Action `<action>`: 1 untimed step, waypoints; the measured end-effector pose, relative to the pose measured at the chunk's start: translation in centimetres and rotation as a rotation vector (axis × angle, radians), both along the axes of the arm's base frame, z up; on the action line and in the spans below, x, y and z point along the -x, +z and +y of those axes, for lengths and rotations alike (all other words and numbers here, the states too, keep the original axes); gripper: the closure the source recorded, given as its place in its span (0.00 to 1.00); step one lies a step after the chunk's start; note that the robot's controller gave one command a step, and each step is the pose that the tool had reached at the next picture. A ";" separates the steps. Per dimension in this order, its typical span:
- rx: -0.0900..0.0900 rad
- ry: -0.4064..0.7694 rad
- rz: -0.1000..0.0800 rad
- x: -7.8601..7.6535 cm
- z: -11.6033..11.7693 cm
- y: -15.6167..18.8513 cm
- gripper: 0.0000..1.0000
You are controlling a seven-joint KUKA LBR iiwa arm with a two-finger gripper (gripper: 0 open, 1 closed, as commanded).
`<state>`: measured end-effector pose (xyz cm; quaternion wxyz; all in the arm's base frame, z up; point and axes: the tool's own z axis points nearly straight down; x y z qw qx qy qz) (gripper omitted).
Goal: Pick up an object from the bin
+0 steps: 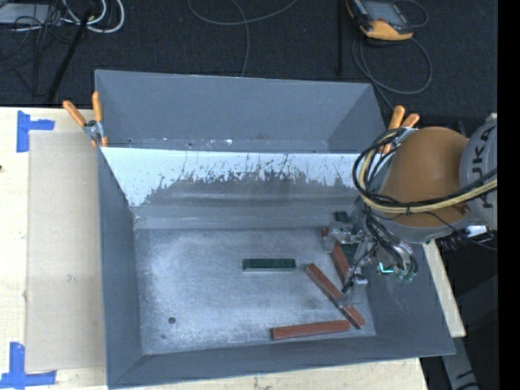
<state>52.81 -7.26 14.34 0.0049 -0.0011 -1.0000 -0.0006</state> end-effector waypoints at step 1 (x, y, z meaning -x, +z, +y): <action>-0.003 0.054 -0.006 -0.5 8.9 -7.7 0.00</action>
Offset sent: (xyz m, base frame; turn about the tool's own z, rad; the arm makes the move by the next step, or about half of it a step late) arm 0.0058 0.0837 -0.0734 -0.0467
